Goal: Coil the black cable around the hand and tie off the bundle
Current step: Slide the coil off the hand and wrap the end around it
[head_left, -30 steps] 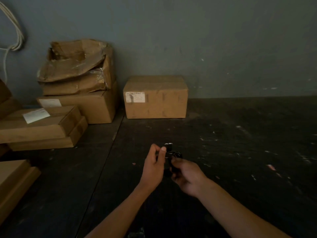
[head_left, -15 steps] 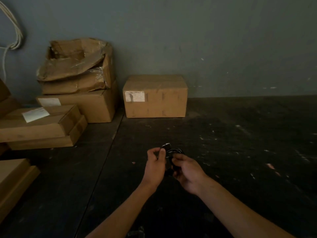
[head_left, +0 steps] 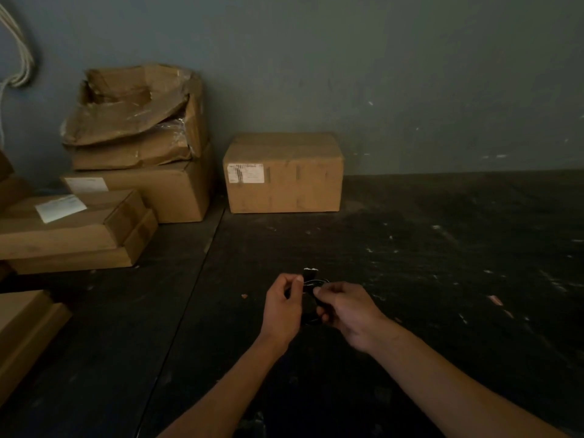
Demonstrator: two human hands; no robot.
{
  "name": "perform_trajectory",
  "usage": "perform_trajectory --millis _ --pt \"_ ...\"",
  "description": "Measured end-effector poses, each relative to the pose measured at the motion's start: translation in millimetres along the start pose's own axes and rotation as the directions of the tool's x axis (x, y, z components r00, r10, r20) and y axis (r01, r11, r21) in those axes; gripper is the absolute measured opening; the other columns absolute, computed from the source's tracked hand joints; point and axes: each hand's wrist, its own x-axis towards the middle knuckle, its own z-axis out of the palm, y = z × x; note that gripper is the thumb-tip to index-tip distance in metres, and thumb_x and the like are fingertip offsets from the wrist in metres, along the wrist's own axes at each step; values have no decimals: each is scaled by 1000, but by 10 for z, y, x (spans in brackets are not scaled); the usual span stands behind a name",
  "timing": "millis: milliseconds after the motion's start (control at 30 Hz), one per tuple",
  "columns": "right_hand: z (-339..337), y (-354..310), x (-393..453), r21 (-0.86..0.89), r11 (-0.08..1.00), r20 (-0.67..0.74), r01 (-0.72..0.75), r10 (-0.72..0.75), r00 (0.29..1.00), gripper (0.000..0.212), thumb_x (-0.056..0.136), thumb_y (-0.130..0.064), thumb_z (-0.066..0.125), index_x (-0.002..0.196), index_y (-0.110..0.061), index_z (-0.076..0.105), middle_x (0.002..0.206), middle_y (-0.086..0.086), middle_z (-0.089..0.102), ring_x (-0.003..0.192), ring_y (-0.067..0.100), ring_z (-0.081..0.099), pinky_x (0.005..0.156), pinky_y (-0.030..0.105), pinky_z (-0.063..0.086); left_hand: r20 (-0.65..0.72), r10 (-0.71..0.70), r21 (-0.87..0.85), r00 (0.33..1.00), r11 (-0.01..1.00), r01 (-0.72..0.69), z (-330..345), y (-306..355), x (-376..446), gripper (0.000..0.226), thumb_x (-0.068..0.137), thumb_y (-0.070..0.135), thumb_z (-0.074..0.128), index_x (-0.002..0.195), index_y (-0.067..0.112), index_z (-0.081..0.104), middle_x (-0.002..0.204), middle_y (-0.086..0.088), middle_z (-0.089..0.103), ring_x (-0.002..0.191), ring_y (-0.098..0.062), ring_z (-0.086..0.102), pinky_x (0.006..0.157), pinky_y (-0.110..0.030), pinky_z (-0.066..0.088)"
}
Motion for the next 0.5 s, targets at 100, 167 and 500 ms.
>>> perform_trajectory --millis 100,167,500 --pt "-16 -20 4 23 998 -39 58 -57 998 14 92 -11 61 105 -10 66 89 9 65 74 18 60 67 30 51 7 15 14 1000 1000 -16 -2 -20 -14 15 101 19 47 102 15 62 100 -6 68 92 -15 68 82 -32 58" --pt "-24 -42 -7 118 990 -24 75 -73 997 14 93 -10 59 105 -9 67 89 8 65 76 17 59 69 30 51 15 49 36 999 998 -50 6 -14 -20 15 101 17 47 102 13 61 98 -4 67 84 -6 67 71 -23 56" --pt "-30 6 -49 -170 929 51 328 -324 945 23 90 -4 62 106 -19 70 108 2 69 96 11 64 82 24 52 41 157 117 987 980 -161 -24 30 -34 14 101 14 48 102 9 61 93 -5 68 75 -1 66 64 -12 51"
